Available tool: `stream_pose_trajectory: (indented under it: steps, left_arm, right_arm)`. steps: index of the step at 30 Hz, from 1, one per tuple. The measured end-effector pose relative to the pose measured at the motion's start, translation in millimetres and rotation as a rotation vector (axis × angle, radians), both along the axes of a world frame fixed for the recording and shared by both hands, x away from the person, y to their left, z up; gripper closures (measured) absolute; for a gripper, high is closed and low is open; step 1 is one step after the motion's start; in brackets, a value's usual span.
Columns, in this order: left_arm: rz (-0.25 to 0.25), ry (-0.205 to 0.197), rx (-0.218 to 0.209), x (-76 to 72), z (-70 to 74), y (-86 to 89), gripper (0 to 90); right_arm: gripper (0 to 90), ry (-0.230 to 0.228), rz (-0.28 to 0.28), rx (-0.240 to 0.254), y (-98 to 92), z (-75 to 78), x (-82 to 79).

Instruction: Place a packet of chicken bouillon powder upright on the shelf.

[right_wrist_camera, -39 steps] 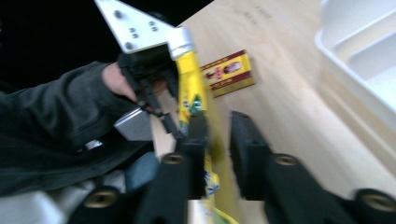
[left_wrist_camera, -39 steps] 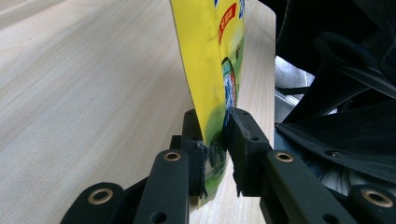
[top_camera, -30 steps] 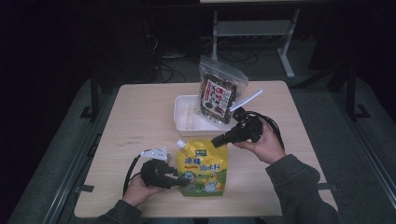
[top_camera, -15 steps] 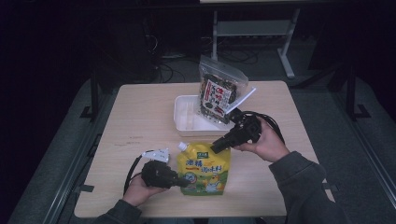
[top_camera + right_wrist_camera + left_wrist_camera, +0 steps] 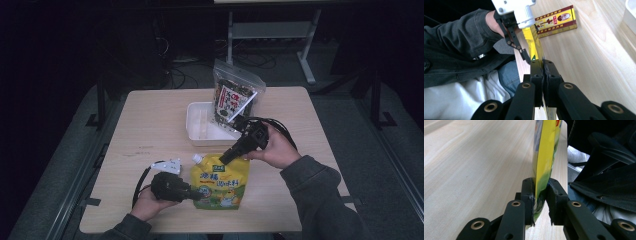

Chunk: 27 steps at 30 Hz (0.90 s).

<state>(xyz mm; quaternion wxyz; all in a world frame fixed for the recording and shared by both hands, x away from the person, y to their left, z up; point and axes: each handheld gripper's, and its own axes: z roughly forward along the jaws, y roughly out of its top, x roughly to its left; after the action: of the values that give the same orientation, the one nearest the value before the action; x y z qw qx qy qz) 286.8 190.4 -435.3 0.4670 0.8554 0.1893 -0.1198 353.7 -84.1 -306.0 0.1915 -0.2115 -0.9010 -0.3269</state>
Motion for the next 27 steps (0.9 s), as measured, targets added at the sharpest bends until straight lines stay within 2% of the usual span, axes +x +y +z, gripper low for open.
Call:
stream_pose_trajectory:
  steps: [7, 12, 16, 19, 22, 27]
  left_arm:
    - [0.03, -0.015, 0.004, 0.2, 0.6, 0.2, 70.2]
    - [0.087, -0.04, 0.006, 1.3, 3.2, 5.1, 60.0]
    - [0.149, -0.066, 0.009, 2.7, 6.8, 12.9, 47.9]
    - [0.186, -0.084, 0.019, 3.4, 9.5, 17.7, 43.2]
    - [0.208, -0.096, 0.032, 3.1, 10.9, 21.0, 41.2]
    - [0.229, -0.105, 0.047, 3.3, 10.5, 24.1, 38.9]
  right_arm:
    - [88.0, 0.026, -0.005, 0.005, -0.7, 1.2, -4.9]
    - [89.3, 0.064, -0.031, 0.026, -2.7, 2.0, -7.3]
    - [89.4, 0.101, -0.038, 0.078, -6.0, 7.0, -8.4]
    - [89.4, 0.105, -0.061, 0.106, -9.7, 10.0, -8.2]
    - [89.4, 0.117, -0.11, 0.137, -14.9, 11.8, -5.4]
    - [89.5, 0.152, -0.181, 0.243, -25.9, 11.5, 1.7]
